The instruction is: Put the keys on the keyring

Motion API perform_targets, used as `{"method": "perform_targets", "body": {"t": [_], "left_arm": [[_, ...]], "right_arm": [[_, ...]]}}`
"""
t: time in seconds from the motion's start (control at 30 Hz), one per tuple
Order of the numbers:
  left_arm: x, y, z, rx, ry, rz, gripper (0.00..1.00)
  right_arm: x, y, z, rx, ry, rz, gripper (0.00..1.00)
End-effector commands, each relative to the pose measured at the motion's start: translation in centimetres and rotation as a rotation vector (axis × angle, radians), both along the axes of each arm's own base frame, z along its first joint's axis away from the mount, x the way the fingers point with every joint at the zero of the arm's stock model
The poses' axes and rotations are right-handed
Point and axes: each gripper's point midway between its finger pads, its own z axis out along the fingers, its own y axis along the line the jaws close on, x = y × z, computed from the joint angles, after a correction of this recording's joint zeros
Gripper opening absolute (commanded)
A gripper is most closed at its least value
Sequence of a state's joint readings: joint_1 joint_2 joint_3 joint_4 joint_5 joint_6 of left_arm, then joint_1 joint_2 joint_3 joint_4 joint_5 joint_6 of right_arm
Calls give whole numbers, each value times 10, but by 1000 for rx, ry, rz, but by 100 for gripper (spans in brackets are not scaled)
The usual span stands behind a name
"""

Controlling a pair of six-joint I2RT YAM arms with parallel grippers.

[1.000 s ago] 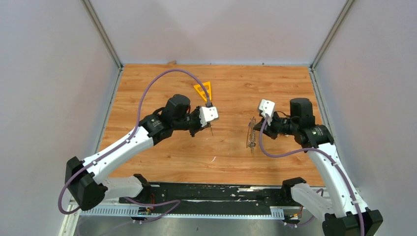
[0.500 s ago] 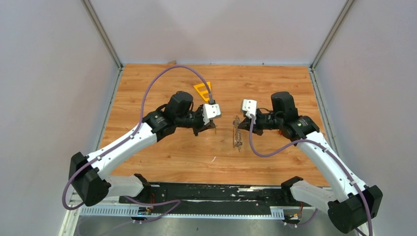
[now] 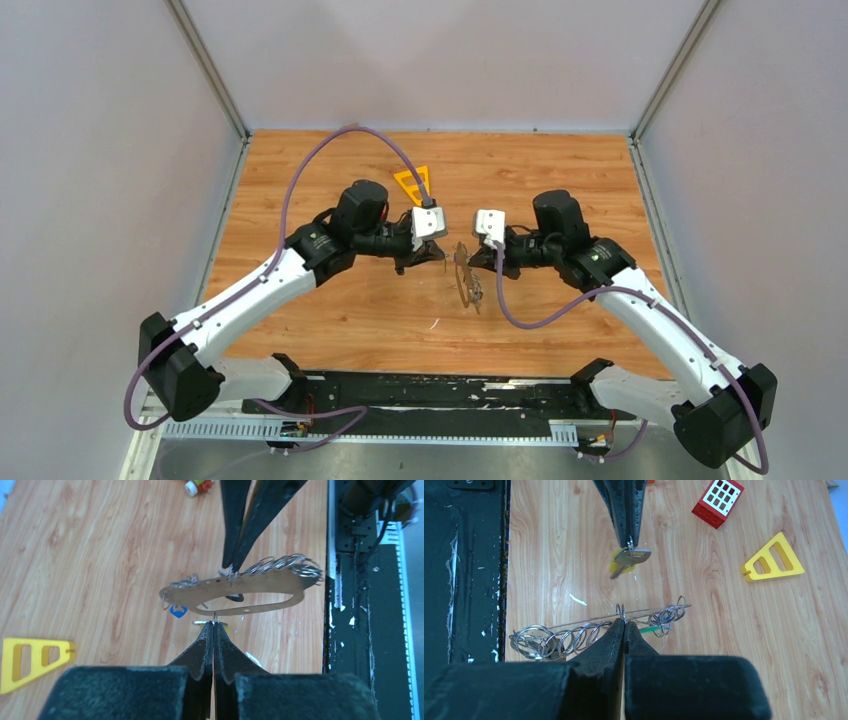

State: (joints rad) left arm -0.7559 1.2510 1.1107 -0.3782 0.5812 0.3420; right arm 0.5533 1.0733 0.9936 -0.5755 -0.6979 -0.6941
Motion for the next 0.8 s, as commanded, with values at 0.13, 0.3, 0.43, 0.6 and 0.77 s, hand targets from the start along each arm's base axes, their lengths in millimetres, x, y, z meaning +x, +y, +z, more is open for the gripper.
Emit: {"method": "perform_targets", "body": {"t": [0.13,0.3,0.43,0.6,0.77], "left_arm": [[-5,-12,21,-53,-80,-116,0],[-4,-17,19,-62,-40,-98,0],[-11,-19,17,-51,-16,-110,0],[-17,-21,18,-25,22,-102,0],[-25,-25,18,-34,118,-95,0]], "right_arm": [[-10,13,24,117,15,39,0],[-12,13,28,137,12,29,0],[-9,13,26,134,17,16,0],[-3,13,21,127,24,-9,0],[3,13,21,132,10,-43,0]]}}
